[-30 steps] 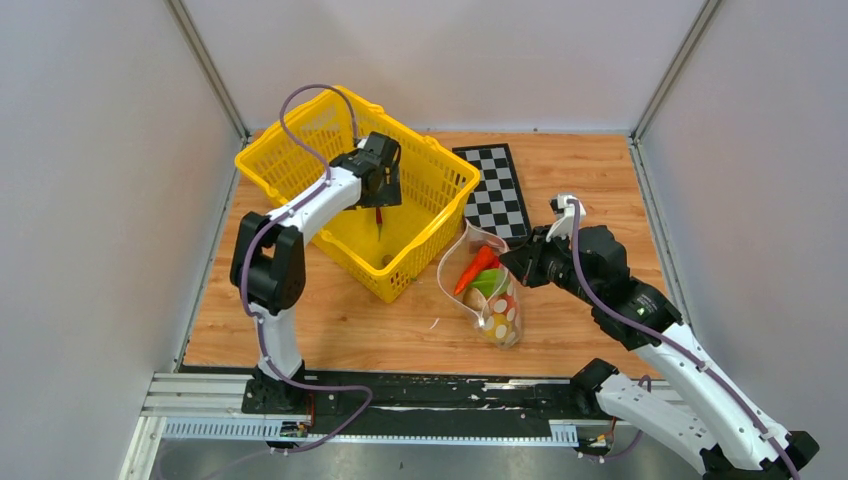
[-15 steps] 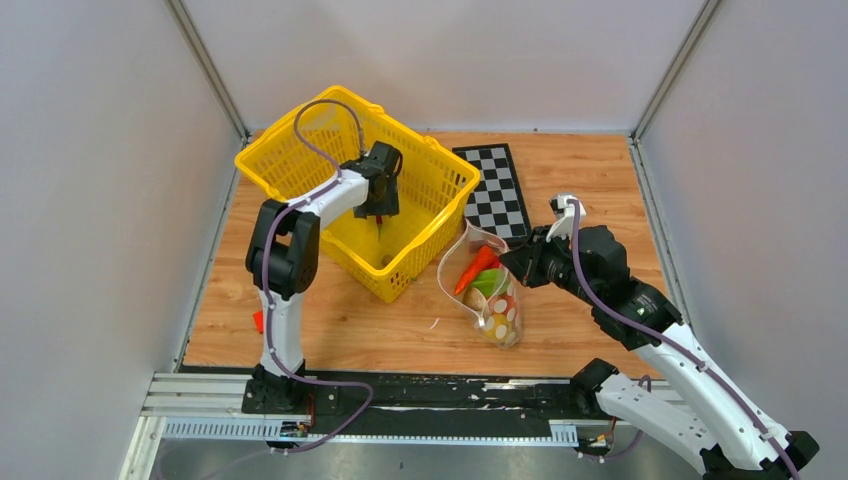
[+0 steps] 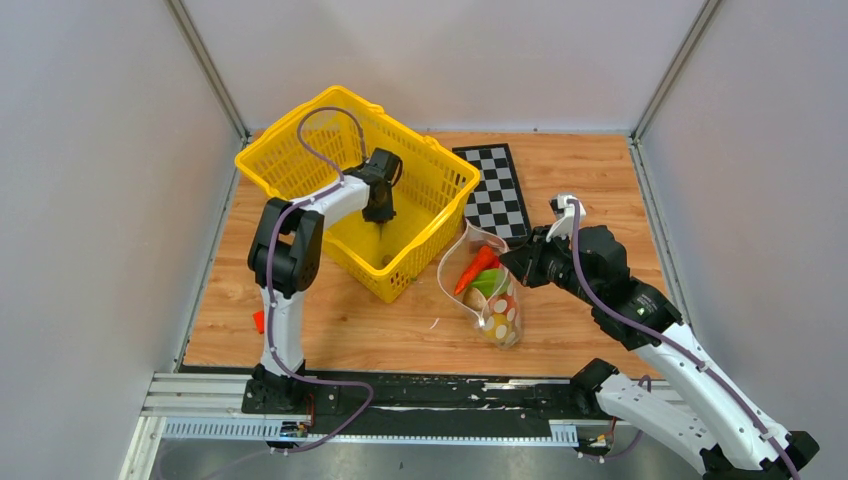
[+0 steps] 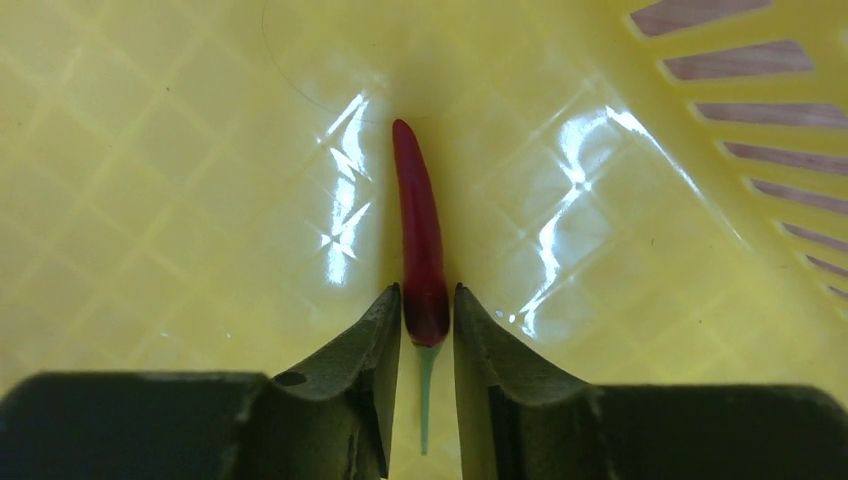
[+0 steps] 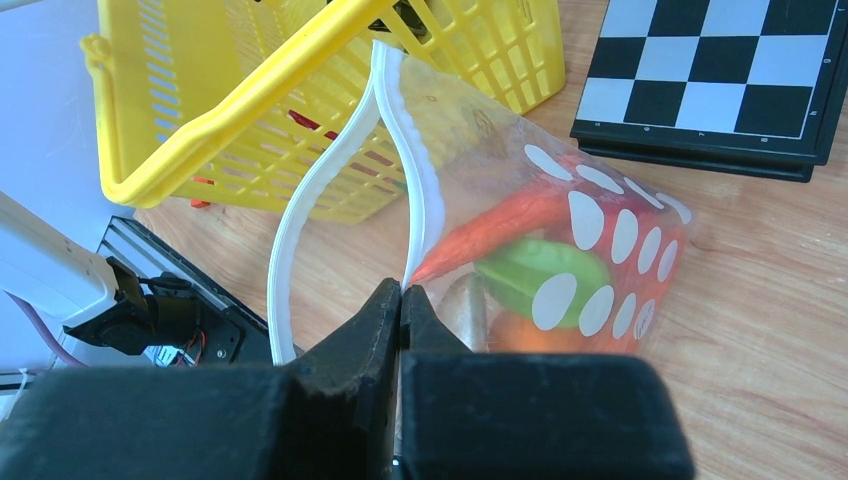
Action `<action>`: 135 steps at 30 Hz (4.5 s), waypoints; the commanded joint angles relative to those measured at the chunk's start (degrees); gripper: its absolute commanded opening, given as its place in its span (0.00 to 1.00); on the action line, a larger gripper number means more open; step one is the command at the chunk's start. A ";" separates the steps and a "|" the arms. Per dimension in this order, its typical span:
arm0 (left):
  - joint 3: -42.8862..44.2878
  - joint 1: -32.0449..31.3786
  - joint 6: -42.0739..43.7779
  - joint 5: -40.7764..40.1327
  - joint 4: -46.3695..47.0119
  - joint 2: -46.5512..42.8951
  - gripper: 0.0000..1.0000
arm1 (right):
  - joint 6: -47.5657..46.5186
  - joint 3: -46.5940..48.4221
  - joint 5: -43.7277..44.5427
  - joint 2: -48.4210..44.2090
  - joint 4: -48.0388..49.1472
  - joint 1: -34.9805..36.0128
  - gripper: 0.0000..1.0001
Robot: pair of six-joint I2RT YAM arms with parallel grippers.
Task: Place the food in the zip-top bag and seal the zipper
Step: Pick up the fake vegetable from the bin, then place the fake vegetable in the zipper food storage bag, then zip the zipper food storage bag at the center of the board.
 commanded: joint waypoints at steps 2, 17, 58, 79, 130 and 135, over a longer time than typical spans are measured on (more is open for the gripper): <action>-3.08 0.33 0.51 1.17 0.62 0.77 0.24 | 0.82 0.61 -0.38 -0.75 2.30 0.15 0.00; -11.05 0.28 0.66 8.80 8.49 -18.06 0.00 | 1.76 0.02 -0.29 -1.69 2.78 0.21 0.00; -39.65 -18.51 -17.61 24.15 54.24 -63.24 0.00 | 2.09 -1.24 -0.12 -1.00 5.07 0.17 0.00; -45.64 -35.58 -24.58 13.90 58.03 -50.71 0.02 | 3.22 -2.01 1.53 -2.73 5.43 0.15 0.00; -29.36 -35.52 54.46 40.85 -2.91 -68.82 1.00 | -46.33 13.11 -31.54 10.05 -14.21 0.18 0.00; -30.08 -35.52 55.13 42.64 -1.04 -65.91 0.98 | -46.71 13.86 -31.60 12.10 -12.90 0.21 0.00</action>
